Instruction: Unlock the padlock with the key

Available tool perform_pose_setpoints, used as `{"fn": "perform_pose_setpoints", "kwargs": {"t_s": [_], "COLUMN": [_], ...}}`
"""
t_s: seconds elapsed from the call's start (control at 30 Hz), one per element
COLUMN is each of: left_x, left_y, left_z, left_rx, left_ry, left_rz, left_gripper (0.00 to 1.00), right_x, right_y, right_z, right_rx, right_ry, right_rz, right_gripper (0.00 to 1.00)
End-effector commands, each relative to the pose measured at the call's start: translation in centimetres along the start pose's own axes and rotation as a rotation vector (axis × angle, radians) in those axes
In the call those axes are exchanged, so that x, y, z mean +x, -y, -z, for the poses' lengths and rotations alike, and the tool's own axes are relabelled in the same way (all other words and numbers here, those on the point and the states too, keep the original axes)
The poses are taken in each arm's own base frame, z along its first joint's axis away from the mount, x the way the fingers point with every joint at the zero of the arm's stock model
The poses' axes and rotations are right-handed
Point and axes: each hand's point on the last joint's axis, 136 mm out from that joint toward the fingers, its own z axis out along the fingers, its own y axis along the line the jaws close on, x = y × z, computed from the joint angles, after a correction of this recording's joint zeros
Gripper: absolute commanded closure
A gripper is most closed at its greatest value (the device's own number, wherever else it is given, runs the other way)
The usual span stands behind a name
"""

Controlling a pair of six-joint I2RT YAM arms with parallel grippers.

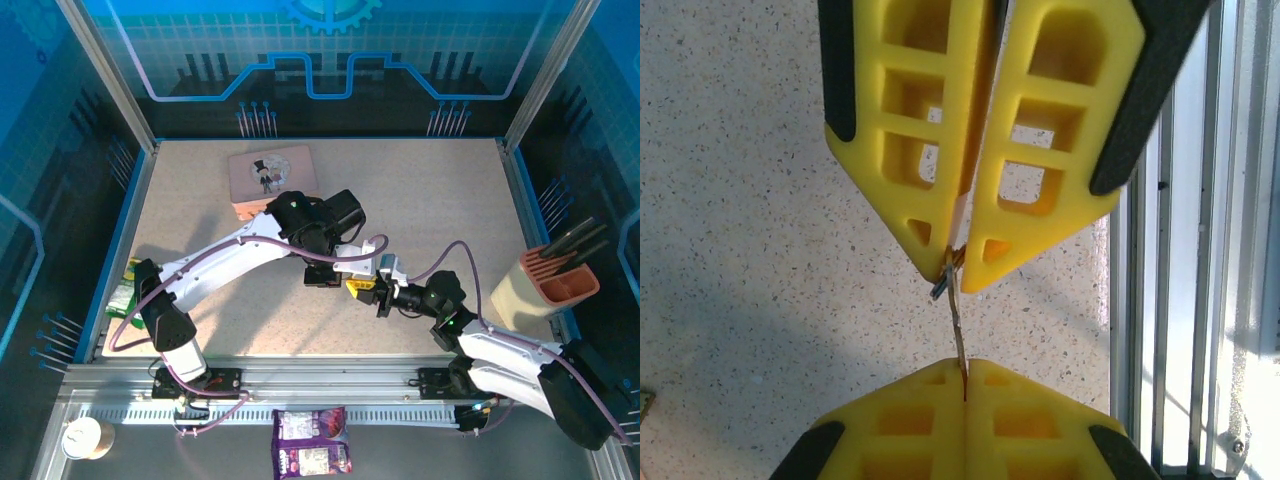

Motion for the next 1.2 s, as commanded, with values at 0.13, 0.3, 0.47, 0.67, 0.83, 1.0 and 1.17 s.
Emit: {"fn": "perform_pose_setpoints", "kwargs": {"t_s": [0.13,0.3,0.47,0.67,0.83,1.0,1.17], "left_x": [-0.2,-2.5,-4.2,-3.7,-3.6,-3.7,-4.3], "left_y": [0.3,-1.0,-1.2,-1.4,-1.3,-1.8,-1.5], "left_z": [0.9,3.3,8.3,12.0,11.0,10.3,10.0], "left_rx": [-0.008,-0.094,-0.175,-0.169,-0.109,-0.078,-0.018], "left_ry": [0.016,0.223,0.637,1.081,1.15,1.181,1.184], "left_rz": [-0.017,0.035,0.114,0.264,0.329,0.365,0.361], "left_gripper": [1.0,0.8,0.7,0.62,0.63,0.64,0.7], "right_x": [-0.8,-1.2,-2.7,-4.4,-6.7,-7.5,-7.9], "right_y": [-0.2,0.7,1.2,1.0,0.9,1.1,1.1], "right_z": [-0.2,0.2,0.7,-0.9,-1.0,-0.9,-0.6], "right_rx": [-0.003,0.056,0.064,0.007,0.024,0.029,0.037], "right_ry": [0.016,0.064,0.175,0.245,0.319,0.344,0.363], "right_rz": [-0.003,-0.077,-0.183,-0.299,-0.311,-0.34,-0.342], "right_gripper": [1.0,1.0,1.0,1.0,1.0,1.0,1.0]}}
